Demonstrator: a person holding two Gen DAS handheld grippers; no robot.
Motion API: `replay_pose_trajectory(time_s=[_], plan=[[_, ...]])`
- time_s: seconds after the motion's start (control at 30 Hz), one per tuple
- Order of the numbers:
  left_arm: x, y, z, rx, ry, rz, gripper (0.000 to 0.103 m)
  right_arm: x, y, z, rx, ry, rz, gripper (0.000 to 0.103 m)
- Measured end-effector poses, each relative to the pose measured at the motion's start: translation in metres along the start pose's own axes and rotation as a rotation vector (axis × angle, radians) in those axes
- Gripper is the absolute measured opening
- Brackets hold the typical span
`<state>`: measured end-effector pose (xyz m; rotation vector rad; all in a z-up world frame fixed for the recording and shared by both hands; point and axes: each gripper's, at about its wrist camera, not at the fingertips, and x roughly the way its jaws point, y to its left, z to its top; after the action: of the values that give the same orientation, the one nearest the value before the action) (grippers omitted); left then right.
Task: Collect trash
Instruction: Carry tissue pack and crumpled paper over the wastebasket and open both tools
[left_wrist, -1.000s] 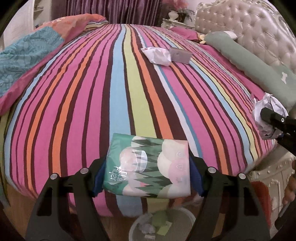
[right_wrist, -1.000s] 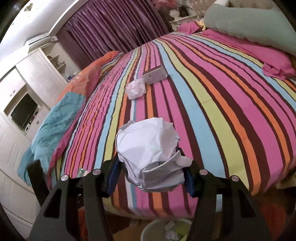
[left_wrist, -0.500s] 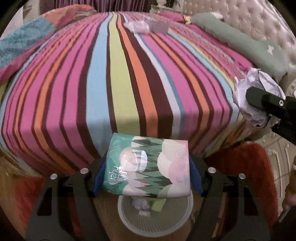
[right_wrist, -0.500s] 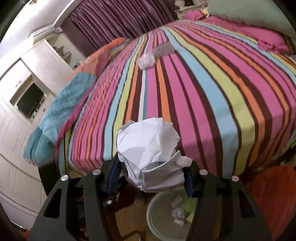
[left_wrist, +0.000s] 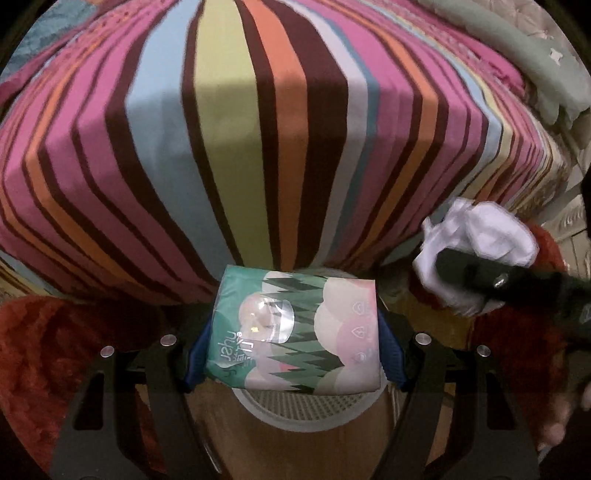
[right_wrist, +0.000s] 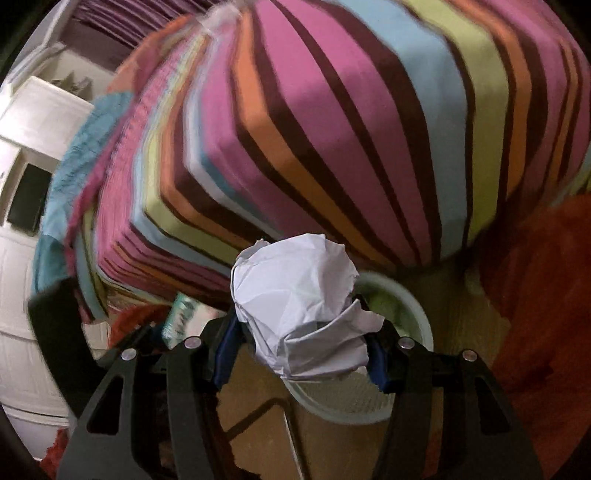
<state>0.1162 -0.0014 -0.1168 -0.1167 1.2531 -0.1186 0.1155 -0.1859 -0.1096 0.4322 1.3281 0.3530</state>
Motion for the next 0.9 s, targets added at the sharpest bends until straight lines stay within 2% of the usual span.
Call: replay_pose_trajectory(time_s=[0.2,0.5,0.67,0.9], plan=[[0.032,-0.002,-0.009,-0.015,0.112,-0.015,0.071,0.034,-0.019,-0.008,0.070,0.139,-0.028,0.054],[0.090,-0.004,-0.024,-0.069,0.313,-0.024,0.071,0.083,-0.046,-0.014,0.215,0.299,-0.073,0.054],[0.109,0.006,-0.042,-0.117,0.379,-0.042,0.071,0.100,-0.049,-0.017,0.225,0.353,-0.108,0.054],[0.131,0.007,-0.054,-0.132,0.445,-0.030,0.071,0.120,-0.051,-0.021,0.240,0.413,-0.139,0.054]])
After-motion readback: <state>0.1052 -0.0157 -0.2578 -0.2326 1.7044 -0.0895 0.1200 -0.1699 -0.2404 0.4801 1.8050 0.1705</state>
